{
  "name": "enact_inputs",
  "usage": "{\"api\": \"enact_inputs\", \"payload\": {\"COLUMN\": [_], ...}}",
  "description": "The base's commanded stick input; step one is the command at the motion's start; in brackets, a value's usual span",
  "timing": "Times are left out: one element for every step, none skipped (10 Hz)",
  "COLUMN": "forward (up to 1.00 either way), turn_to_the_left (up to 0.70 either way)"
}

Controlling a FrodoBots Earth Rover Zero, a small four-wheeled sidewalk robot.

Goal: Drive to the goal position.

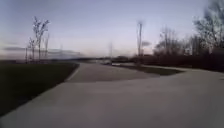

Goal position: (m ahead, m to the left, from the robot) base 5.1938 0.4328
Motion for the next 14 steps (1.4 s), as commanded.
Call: {"api": "enact_inputs", "payload": {"forward": [1.0, 1.0, 1.0, 1.0, 1.0, 1.0, 1.0, 1.0, 1.0, 1.0, 1.0, 1.0, 1.0, 1.0], "turn_to_the_left": [0.0, 0.0, 0.0, 0.0, 0.0, 0.0, 0.0, 0.02, 0.03, 0.03, 0.02, 0.03, 0.02, 0.02]}}
